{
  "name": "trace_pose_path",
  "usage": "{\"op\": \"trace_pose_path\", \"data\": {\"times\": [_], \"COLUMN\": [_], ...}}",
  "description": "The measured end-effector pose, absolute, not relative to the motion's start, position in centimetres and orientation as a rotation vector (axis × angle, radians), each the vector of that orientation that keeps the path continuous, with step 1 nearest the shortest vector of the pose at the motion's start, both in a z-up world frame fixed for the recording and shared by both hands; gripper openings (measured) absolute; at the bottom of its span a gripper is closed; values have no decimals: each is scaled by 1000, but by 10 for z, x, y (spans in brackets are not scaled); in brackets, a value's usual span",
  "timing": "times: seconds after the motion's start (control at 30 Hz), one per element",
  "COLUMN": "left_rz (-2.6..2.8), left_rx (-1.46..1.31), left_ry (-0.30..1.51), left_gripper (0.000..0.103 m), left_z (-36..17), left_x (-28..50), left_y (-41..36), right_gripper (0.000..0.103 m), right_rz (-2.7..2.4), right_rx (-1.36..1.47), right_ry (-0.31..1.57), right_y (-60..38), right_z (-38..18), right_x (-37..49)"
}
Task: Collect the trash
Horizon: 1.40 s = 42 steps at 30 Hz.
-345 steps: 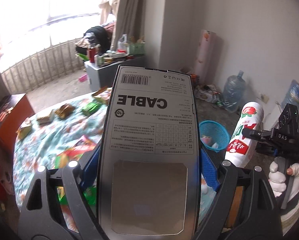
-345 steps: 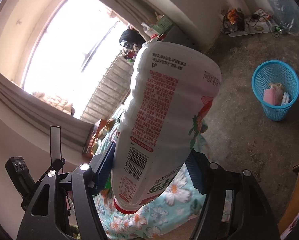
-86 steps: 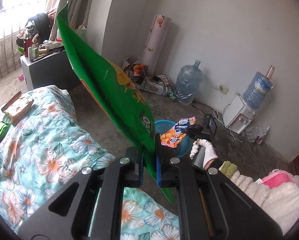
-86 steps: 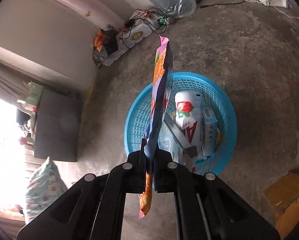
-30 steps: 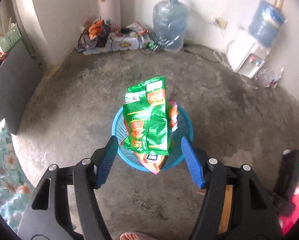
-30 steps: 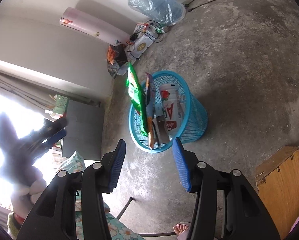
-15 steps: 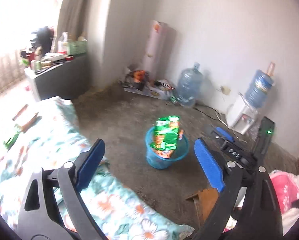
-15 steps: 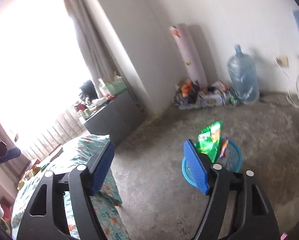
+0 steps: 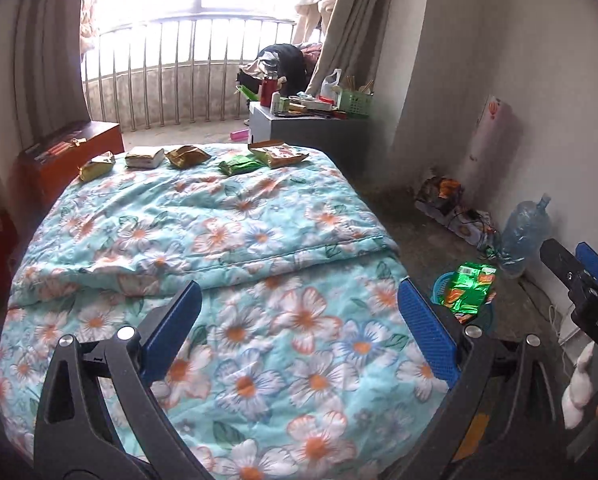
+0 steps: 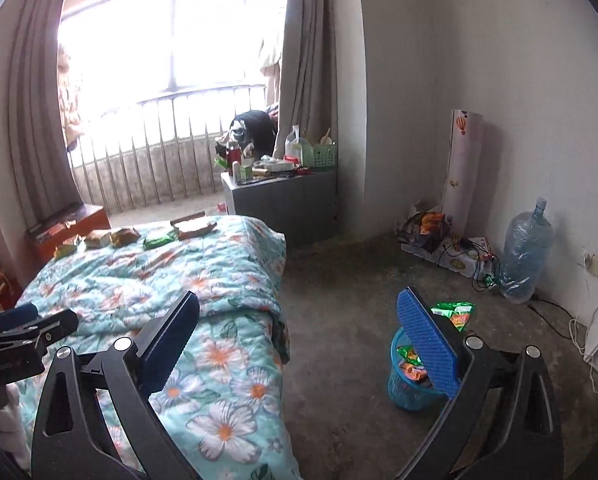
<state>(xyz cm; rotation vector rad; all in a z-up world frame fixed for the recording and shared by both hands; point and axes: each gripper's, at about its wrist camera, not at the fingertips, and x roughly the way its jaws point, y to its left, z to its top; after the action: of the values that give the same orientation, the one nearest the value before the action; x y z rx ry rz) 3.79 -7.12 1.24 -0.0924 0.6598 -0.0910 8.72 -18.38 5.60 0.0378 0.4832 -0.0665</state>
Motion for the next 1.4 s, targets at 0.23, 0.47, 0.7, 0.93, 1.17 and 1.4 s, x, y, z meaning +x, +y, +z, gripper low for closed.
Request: {"op": "trace_pose_path", "data": {"times": [0.23,0.47,0.7,0.93,1.17,1.4], "left_rz": [-85,-83,-68,-68,-70,-80], "left_rx": [-134,-126,-112,-62,-27,-3], "left_ry": [804,879,856,839,852,862], "left_gripper": [94,94,94,94,94,94], "left_z": [-11,-25,-13,-8,-12,-15], "left_x": [10,-7,-11,-15,-13,-10], "left_y": [-58,-63,-69,-79,-83,-90], "right_gripper": [96,96,96,96,96,96], "right_rz": [-113,-160,-217,-237,-258,-267], "right_rx": [-8,-14,-47,-31,-20,-9], "right_ry": [681,793,774,777,777,786], "right_y": [-157,-159,-173,-184,-193,-200], "right_z": [19,-8,-3,-6,-7,-11], "right_x": [53,32,22,19,18,17]}}
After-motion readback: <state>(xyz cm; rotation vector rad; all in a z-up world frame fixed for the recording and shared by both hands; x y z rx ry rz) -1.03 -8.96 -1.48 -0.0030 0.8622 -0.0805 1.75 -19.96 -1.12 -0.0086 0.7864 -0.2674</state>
